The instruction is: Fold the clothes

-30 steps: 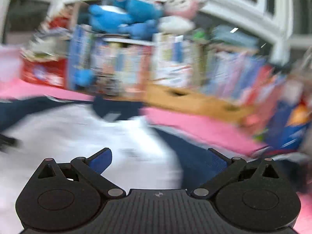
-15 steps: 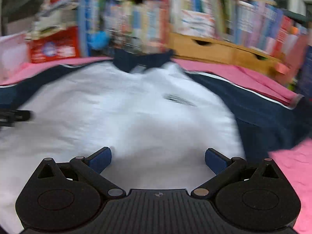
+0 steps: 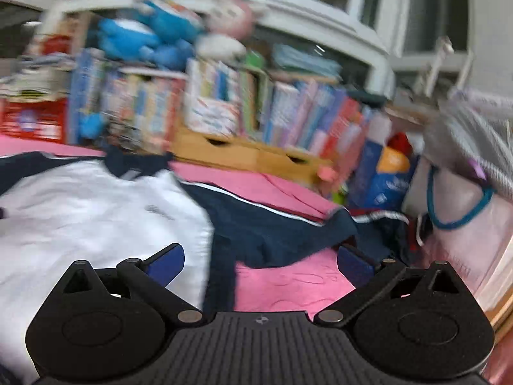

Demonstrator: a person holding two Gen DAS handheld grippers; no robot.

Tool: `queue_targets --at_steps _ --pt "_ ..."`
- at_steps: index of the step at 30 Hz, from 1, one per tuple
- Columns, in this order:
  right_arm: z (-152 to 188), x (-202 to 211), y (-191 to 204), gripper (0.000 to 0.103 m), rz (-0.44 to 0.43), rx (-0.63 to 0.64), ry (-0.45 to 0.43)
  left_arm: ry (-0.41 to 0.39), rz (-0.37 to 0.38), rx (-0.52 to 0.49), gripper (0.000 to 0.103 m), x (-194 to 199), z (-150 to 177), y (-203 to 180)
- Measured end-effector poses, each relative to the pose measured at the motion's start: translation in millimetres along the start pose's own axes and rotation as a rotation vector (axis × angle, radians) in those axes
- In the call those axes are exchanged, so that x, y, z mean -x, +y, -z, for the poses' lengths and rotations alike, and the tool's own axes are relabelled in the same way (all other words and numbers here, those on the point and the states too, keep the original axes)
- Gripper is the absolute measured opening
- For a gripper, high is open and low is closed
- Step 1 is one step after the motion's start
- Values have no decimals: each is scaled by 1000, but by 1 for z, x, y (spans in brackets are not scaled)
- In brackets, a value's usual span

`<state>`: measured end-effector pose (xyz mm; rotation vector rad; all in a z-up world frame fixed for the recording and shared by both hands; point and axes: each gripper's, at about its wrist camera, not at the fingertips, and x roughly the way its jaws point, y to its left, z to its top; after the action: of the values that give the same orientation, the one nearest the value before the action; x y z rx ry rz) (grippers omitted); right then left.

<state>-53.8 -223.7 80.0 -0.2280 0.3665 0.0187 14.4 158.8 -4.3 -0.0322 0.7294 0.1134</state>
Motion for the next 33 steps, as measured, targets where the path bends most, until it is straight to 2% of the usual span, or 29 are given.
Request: queue_targets --at_steps 2,5,9,14,22,33 --pt "6 22 5 103 -88 -20 2 8 20 -18 103 25 10 -5" --pt "16 38 24 103 -197 -44 80 39 62 -32 103 63 28 -12" --pt "34 53 52 103 -236 -35 211 76 49 -83 103 102 56 -25" --pt "61 80 66 103 -291 -101 269 138 61 -111 103 124 85 -34" --pt "82 85 79 103 -291 -134 351 183 88 -180 103 127 103 -56" --pt "82 89 84 103 -294 -120 336 177 76 -175 103 129 107 -57"
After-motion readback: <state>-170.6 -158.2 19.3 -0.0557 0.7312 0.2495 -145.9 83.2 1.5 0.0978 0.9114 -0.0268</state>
